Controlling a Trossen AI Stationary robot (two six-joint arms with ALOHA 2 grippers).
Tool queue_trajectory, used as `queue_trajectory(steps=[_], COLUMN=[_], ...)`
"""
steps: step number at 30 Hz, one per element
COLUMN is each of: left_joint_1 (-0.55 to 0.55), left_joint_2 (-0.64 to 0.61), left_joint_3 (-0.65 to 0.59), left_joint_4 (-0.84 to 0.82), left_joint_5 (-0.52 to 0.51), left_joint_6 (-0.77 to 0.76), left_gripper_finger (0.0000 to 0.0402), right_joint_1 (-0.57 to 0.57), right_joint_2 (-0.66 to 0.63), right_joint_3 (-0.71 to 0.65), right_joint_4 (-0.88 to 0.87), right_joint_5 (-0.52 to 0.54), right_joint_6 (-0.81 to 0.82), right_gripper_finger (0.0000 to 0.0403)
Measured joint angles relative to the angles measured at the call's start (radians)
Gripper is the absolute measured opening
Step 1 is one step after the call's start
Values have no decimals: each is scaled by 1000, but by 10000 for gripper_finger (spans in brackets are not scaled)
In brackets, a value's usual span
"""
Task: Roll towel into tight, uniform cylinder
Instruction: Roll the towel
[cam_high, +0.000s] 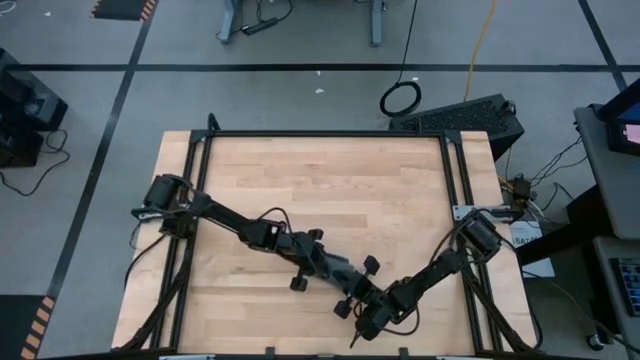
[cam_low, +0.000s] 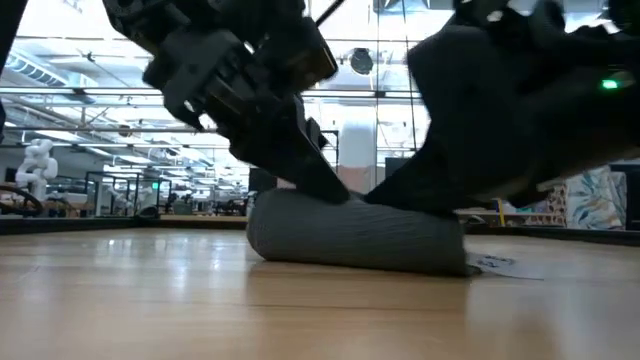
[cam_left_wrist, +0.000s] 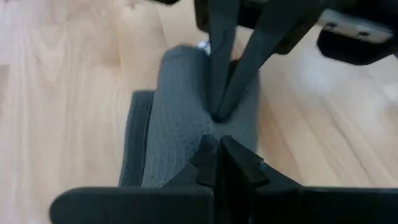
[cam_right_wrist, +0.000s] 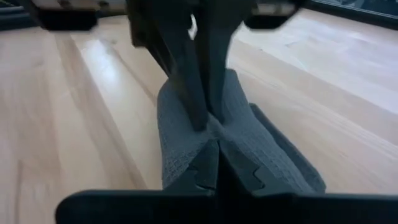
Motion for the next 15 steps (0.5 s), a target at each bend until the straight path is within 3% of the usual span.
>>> queue_trajectory(steps=[6,15], left_joint_1=[-15,21], left_joint_2=[-87,-65], left_joint_3=[1,-101], left_joint_4=[-8,96], left_joint_5=[3,-20], left_joint_6=[101,106], left_gripper_finger=[18,5], right_joint_1=[2,1], right_joint_2=[2,3], right_joint_3=[-1,-2], right_joint_4=[-8,-14], right_joint_5=[-5,-13], right_joint_6=[8,13], right_gripper_finger=[0,0])
